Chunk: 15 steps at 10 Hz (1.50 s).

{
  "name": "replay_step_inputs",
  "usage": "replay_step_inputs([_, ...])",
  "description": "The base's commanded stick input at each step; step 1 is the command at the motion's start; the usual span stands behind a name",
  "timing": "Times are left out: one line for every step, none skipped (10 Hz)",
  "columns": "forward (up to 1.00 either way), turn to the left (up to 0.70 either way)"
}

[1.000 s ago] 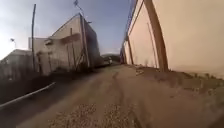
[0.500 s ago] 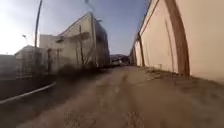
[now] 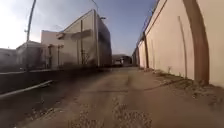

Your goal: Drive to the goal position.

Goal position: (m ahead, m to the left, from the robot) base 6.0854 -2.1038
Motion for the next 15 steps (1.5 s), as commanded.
replay_step_inputs([1.00, 0.00])
replay_step_inputs([1.00, 0.00])
replay_step_inputs([1.00, 0.00])
replay_step_inputs([1.00, 0.00])
replay_step_inputs([1.00, 0.00])
replay_step_inputs([1.00, 0.00])
replay_step_inputs([1.00, 0.00])
replay_step_inputs([1.00, 0.00])
replay_step_inputs([1.00, 0.00])
replay_step_inputs([1.00, 0.00])
replay_step_inputs([1.00, 0.00])
replay_step_inputs([1.00, 0.00])
replay_step_inputs([1.00, 0.00])
replay_step_inputs([1.00, 0.00])
replay_step_inputs([1.00, 0.00])
